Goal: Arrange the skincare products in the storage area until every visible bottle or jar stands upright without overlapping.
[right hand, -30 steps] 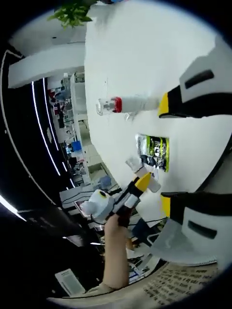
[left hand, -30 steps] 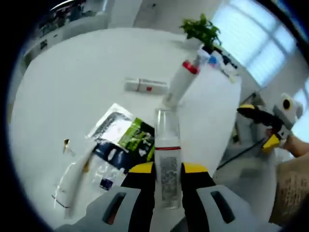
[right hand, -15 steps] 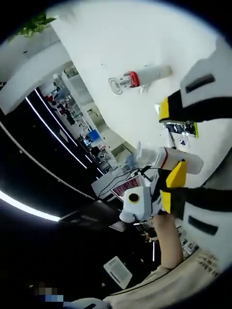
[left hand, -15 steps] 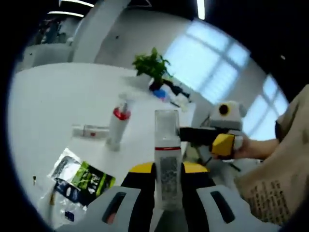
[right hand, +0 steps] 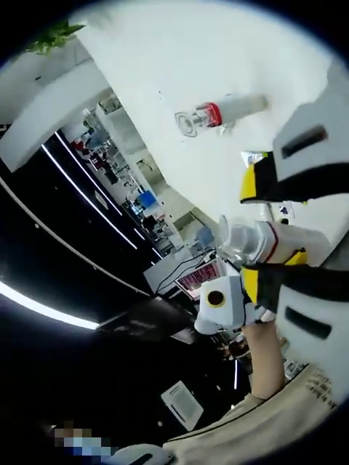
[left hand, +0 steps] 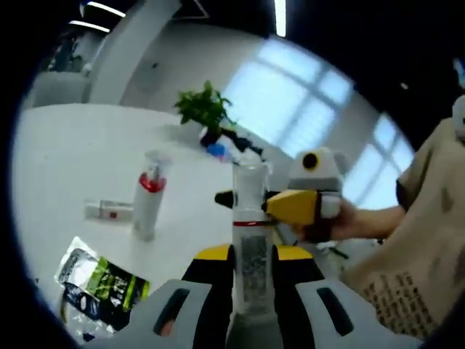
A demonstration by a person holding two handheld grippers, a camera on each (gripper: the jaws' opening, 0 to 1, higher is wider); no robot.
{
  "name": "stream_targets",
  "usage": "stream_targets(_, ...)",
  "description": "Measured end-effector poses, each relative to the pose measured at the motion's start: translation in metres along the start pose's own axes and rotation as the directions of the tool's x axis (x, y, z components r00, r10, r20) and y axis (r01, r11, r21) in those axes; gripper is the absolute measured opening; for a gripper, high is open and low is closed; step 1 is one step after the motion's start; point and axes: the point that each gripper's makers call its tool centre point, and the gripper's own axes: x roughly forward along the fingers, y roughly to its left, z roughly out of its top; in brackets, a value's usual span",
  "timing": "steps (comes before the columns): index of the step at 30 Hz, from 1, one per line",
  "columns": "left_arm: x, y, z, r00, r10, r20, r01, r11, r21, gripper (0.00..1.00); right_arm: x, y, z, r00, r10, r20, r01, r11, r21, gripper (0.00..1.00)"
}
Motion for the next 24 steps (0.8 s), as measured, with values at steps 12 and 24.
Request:
stream_targets(12, 0.017, 0.003, -0.005, 0.997, -0.042, -0.063, 0.044, 0.998, 0.037, 0.17, -0.008, -0.004, 0.0, 0.999, -0.054, -0.002, 0.053, 0.996, -0.076, 0.21)
stream_targets(24, 0.039, 0.035, -0.027, 0.967, 0.128, -0.222, -0.063, 0.958, 0.28, 0.18, -0.007, -0.023, -0.022, 0.972, -0.199, -0.128, 0.125, 0.891, -0.435, 0.21)
